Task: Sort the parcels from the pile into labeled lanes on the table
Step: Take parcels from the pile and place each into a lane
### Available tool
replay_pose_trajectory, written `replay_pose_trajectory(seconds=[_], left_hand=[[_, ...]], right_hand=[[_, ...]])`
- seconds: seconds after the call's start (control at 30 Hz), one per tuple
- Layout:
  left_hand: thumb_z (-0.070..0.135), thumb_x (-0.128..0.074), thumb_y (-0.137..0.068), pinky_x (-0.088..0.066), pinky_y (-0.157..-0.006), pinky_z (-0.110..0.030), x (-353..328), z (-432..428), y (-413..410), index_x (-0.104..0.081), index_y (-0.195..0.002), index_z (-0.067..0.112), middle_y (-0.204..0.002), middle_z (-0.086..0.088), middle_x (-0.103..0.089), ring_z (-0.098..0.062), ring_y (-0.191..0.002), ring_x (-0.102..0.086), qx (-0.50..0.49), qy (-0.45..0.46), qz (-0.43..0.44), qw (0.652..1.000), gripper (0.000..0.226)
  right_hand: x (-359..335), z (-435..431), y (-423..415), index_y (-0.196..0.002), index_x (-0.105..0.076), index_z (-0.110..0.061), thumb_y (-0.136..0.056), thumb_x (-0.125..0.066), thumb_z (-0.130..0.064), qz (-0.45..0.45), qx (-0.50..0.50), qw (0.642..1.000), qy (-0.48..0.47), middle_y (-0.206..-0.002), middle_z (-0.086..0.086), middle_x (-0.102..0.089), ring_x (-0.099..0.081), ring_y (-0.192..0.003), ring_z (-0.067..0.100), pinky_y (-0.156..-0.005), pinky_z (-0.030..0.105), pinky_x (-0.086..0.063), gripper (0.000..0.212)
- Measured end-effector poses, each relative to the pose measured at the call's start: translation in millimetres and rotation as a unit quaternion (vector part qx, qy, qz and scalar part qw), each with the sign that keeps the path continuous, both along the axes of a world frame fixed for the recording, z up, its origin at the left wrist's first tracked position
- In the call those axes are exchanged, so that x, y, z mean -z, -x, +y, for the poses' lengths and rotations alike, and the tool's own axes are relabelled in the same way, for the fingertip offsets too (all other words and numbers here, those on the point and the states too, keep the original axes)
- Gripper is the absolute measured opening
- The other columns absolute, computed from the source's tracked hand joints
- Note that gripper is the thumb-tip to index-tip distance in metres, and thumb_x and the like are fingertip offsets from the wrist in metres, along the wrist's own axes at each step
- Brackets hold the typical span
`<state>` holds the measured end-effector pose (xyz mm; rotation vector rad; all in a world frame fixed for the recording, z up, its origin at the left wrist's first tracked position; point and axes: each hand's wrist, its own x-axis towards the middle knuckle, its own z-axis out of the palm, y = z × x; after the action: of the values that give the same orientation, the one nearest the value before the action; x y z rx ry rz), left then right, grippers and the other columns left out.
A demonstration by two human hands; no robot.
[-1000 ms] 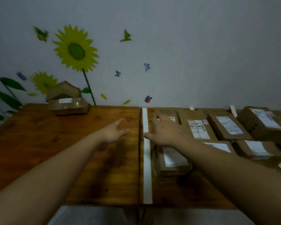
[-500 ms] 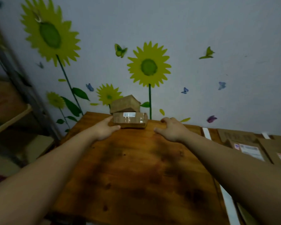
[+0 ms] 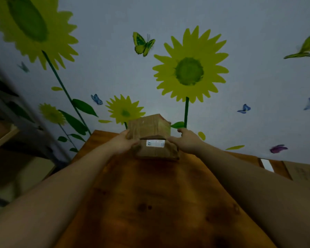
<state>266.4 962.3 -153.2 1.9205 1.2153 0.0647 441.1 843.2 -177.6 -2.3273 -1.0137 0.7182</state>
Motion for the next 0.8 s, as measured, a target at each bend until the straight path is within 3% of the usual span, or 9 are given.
replay_pose_trajectory(seconds=[0.17, 0.27, 0.37, 0.43, 0.5, 0.57, 0.67, 0.73, 0.8], left_hand=[[0.029, -0.055, -0.094, -0.037, -0.099, -0.030, 30.2, 54.9, -32.3, -0.022, -0.149, 0.014, -0.147, -0.010, -0.038, -0.028, -0.130, -0.042, -0.035, 0.049, -0.040, 0.997, 0.066], [0.031, -0.055, -0.094, -0.034, -0.107, -0.035, 46.1, 80.5, -48.3, -0.013, -0.150, 0.010, -0.153, -0.013, -0.028, -0.030, -0.136, -0.035, -0.071, 0.055, -0.068, 0.994, 0.073], [0.040, -0.056, -0.092, -0.036, -0.108, -0.045, 67.7, 102.2, -57.5, -0.019, -0.149, 0.013, -0.150, -0.011, -0.034, -0.031, -0.132, -0.039, -0.091, 0.105, -0.096, 0.986, 0.073], [0.042, -0.054, -0.092, -0.045, -0.098, -0.045, 71.4, 106.3, -58.3, -0.034, -0.143, 0.014, -0.138, -0.010, -0.047, -0.030, -0.120, -0.050, -0.130, 0.148, -0.120, 0.973, 0.062], [0.044, -0.048, -0.095, -0.050, -0.073, -0.036, 67.2, 106.1, -56.5, -0.049, -0.124, 0.016, -0.108, -0.007, -0.060, -0.023, -0.090, -0.059, -0.156, 0.190, -0.140, 0.959, 0.041], [0.053, -0.039, -0.095, -0.047, -0.071, -0.033, 64.9, 106.3, -53.9, -0.055, -0.108, 0.017, -0.090, -0.005, -0.059, -0.021, -0.078, -0.055, -0.165, 0.214, -0.145, 0.952, 0.041], [0.062, -0.031, -0.093, -0.048, -0.085, -0.045, 55.8, 99.9, -44.4, -0.055, -0.117, 0.015, -0.101, -0.010, -0.058, -0.028, -0.091, -0.057, -0.179, 0.225, -0.175, 0.942, 0.059], [0.058, -0.032, -0.094, -0.055, -0.070, -0.043, 48.2, 92.5, -35.3, -0.050, -0.121, 0.013, -0.110, -0.014, -0.054, -0.031, -0.092, -0.057, -0.177, 0.188, -0.175, 0.950, 0.055], [0.040, -0.039, -0.099, -0.052, -0.052, -0.033, 37.7, 79.9, -22.2, -0.053, -0.103, 0.004, -0.104, -0.017, -0.053, -0.025, -0.077, -0.055, -0.144, 0.142, -0.176, 0.963, 0.039]], right_hand=[[12.3, 53.3, -9.9, -0.138, -0.043, -0.011, -0.090, -0.060, -0.042, 0.044, 0.011, 0.999, -0.019, -0.137, 0.011, -0.050, -0.049, -0.124, 0.029, -0.100, 0.036, -0.040, 0.060], [22.9, 77.0, -10.6, -0.137, -0.046, -0.009, -0.096, -0.054, -0.034, 0.024, -0.012, 0.999, -0.026, -0.136, 0.014, -0.050, -0.048, -0.124, 0.032, -0.101, 0.036, -0.039, 0.049], [34.2, 92.1, -9.6, -0.146, -0.034, -0.015, -0.094, -0.056, -0.037, 0.027, 0.009, 0.999, -0.041, -0.143, 0.012, -0.046, -0.046, -0.127, 0.030, -0.102, 0.036, -0.039, 0.060], [39.3, 97.7, -11.5, -0.147, -0.031, -0.016, -0.091, -0.060, -0.035, 0.035, 0.028, 0.998, -0.049, -0.142, 0.011, -0.046, -0.049, -0.123, 0.028, -0.100, 0.035, -0.042, 0.066], [38.5, 96.8, -13.9, -0.143, -0.035, -0.016, -0.088, -0.065, -0.025, 0.059, 0.050, 0.996, -0.052, -0.133, 0.010, -0.052, -0.053, -0.107, 0.021, -0.090, 0.033, -0.047, 0.064], [37.3, 92.3, -15.0, -0.139, -0.038, -0.017, -0.085, -0.068, -0.024, 0.080, 0.072, 0.992, -0.071, -0.124, 0.005, -0.053, -0.053, -0.100, 0.017, -0.087, 0.035, -0.051, 0.063], [32.0, 85.4, -8.0, -0.122, -0.047, -0.017, -0.083, -0.068, -0.044, 0.101, 0.120, 0.979, -0.126, -0.110, 0.001, -0.055, -0.058, -0.099, 0.020, -0.086, 0.039, -0.052, 0.052], [21.7, 79.6, 2.0, -0.107, -0.049, -0.016, -0.088, -0.058, -0.052, 0.109, 0.158, 0.969, -0.156, -0.099, 0.002, -0.056, -0.057, -0.093, 0.022, -0.077, 0.036, -0.049, 0.042], [12.0, 70.7, 13.0, -0.101, -0.049, -0.016, -0.090, -0.056, -0.049, 0.111, 0.192, 0.955, -0.195, -0.097, 0.004, -0.056, -0.058, -0.094, 0.025, -0.076, 0.040, -0.049, 0.035]])
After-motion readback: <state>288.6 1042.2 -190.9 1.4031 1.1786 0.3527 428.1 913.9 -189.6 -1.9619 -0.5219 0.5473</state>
